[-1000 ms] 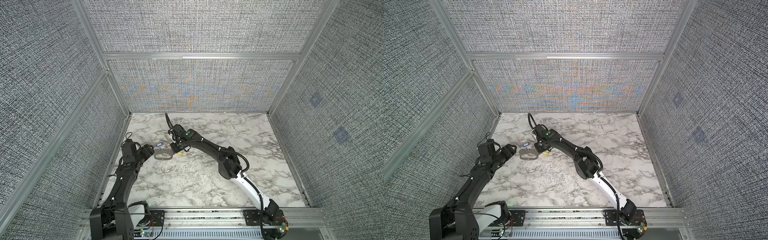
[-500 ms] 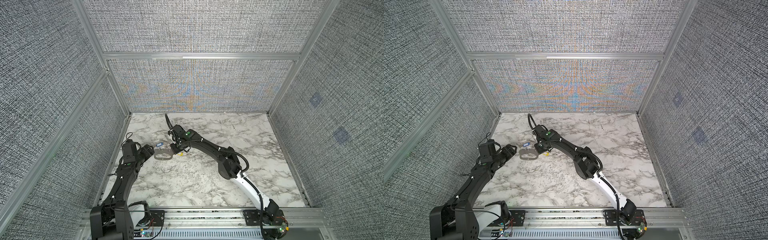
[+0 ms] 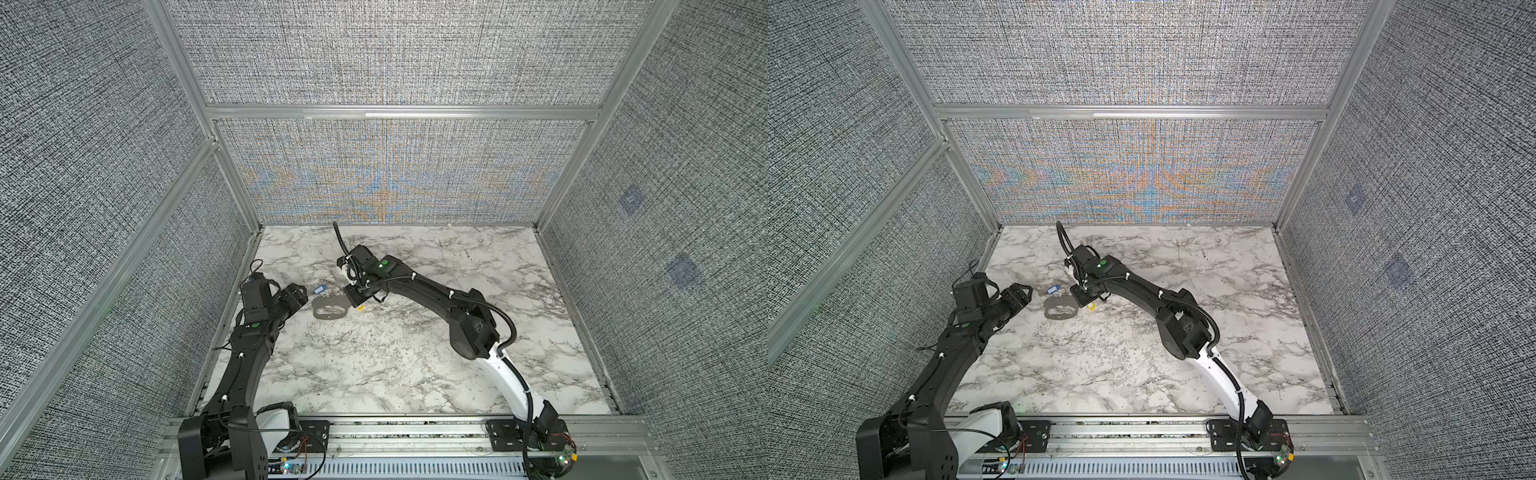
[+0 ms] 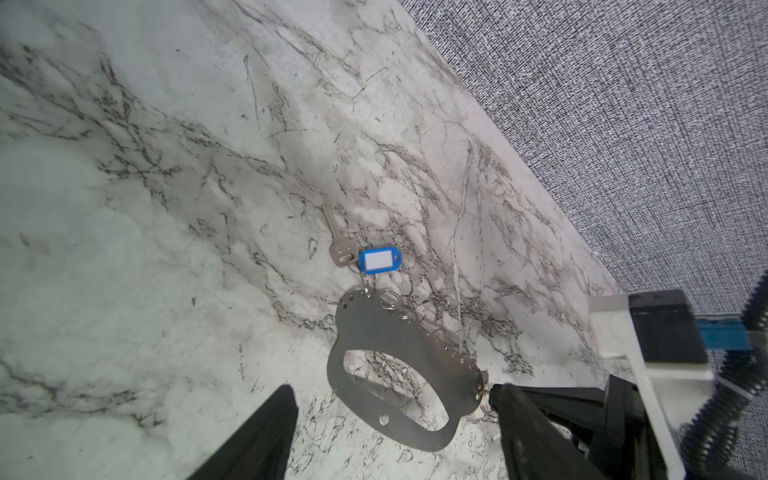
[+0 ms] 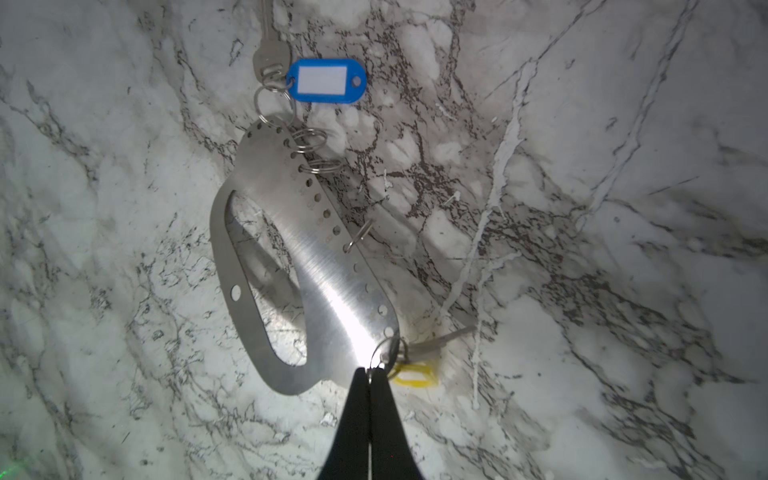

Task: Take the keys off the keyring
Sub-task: 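Lift the keyring plate with the right gripper while the left gripper draws back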

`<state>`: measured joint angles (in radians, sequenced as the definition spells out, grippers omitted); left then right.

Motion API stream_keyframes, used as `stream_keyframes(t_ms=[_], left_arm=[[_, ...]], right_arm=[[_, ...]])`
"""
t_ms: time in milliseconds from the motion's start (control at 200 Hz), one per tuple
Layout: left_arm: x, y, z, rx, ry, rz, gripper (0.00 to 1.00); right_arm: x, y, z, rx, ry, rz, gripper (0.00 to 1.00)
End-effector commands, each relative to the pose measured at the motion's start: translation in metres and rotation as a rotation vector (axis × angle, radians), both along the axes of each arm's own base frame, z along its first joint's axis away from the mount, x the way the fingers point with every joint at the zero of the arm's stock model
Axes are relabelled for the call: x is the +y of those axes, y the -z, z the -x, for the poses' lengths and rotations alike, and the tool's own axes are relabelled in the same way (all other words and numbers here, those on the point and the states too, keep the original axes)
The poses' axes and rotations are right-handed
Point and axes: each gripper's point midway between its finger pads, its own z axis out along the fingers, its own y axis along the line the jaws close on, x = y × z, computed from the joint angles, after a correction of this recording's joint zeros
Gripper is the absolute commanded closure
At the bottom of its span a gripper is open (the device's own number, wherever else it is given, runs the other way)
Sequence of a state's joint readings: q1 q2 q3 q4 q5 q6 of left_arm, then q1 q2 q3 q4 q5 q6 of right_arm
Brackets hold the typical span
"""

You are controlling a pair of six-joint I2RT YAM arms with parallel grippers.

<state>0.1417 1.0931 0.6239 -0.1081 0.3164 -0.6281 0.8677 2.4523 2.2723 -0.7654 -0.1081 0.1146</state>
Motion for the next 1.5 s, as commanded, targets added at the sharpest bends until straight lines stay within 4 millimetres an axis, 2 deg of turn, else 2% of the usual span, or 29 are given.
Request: stream_keyframes(t_ms=[0,295,555,830,1041,1211,1346,1491], left_arm=[[-0.006,-0.015,-0.002,-0.051,0.048,-0.011,0.22],[-0.012,-0.066,0.004,-0.275,0.108,-0.089,0.25],[-0.022,-0.091,0.008,-0.353,0.178,-0.138,0.29],[-0.048,-0.127,0.012,-0.482,0.290,-0.206,0.34],[-0.071,-0.152,0.024,-0.647,0.362,-0.276,0.36],[-0.100,-0.168,0.046,-0.841,0.483,-0.332,0.38],[-0.122,-0.173,0.070,-0.989,0.587,-0.386,0.40],[-0.141,-0.165,0.086,-1.041,0.713,-0.453,0.45]], right_arm=[[-0.005,-0.020,0.001,-0.069,-0.093,0.009,0.96],[-0.030,-0.066,0.015,-0.174,-0.297,0.011,0.96],[-0.052,-0.111,0.029,-0.238,-0.450,0.004,0.97],[-0.078,-0.158,0.041,-0.314,-0.540,-0.002,0.99],[-0.097,-0.175,0.055,-0.351,-0.607,0.020,1.00],[-0.103,-0.189,0.061,-0.356,-0.583,-0.002,1.00],[-0.103,-0.198,0.069,-0.321,-0.565,-0.041,1.00],[-0.108,-0.197,0.080,-0.273,-0.572,-0.051,1.00]])
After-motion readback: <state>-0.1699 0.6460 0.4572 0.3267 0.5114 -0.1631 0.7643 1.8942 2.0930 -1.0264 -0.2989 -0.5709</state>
